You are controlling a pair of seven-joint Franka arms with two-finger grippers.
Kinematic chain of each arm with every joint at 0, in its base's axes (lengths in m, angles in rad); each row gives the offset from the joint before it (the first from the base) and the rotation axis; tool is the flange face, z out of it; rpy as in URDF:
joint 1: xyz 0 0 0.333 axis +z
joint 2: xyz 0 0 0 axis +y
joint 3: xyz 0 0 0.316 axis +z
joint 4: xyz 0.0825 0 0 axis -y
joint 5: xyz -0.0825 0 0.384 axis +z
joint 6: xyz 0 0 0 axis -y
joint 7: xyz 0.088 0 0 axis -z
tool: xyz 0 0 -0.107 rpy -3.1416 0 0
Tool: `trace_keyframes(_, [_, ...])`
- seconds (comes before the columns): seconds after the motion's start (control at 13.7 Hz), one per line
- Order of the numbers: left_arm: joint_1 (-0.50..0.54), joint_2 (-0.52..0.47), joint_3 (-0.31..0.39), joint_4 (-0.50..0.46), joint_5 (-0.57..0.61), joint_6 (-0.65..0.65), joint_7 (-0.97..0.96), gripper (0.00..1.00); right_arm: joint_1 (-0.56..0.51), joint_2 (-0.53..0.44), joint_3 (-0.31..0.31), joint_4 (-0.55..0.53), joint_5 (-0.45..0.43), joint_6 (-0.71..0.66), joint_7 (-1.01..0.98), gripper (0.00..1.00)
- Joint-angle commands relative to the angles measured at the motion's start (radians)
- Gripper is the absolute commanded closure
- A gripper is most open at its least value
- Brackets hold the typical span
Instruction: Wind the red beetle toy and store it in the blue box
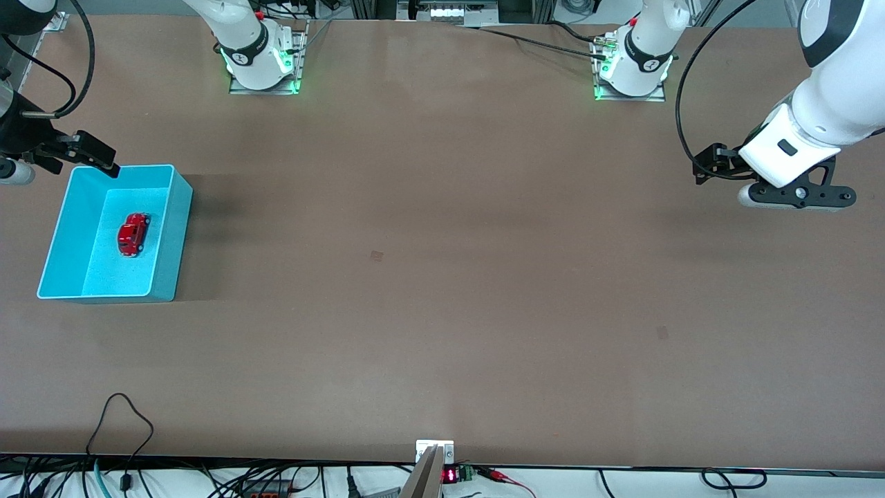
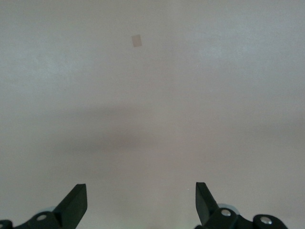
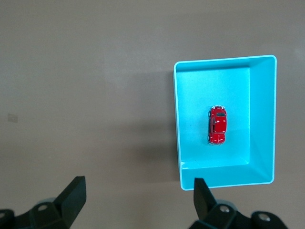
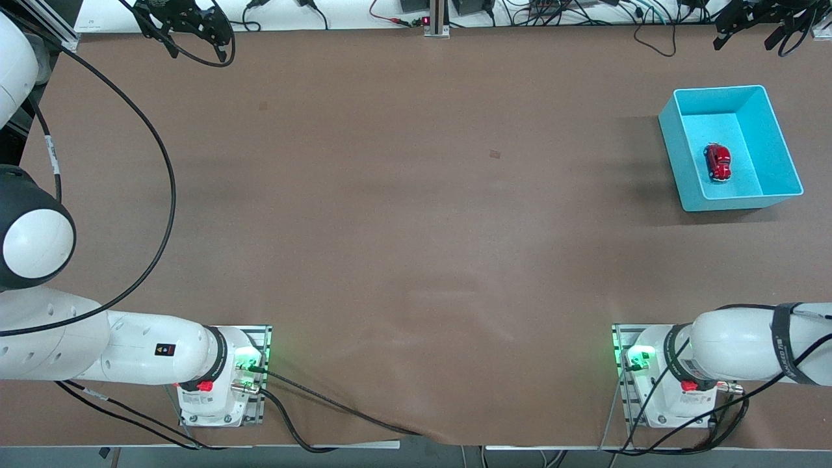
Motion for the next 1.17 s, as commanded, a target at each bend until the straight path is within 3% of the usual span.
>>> trace_keyframes(0.0, [-0.009,-0.013,0.01,-0.003,-0.02,-0.009,-0.007,0.0,-0.001,-0.009,0.003,0.006,0.004,-0.01,-0.006,0.0])
trace_keyframes(1.09, [-0.009,-0.015,0.01,-0.003,-0.02,-0.009,-0.007,0.0,-0.005,-0.013,0.002,0.018,0.007,-0.038,-0.005,0.0])
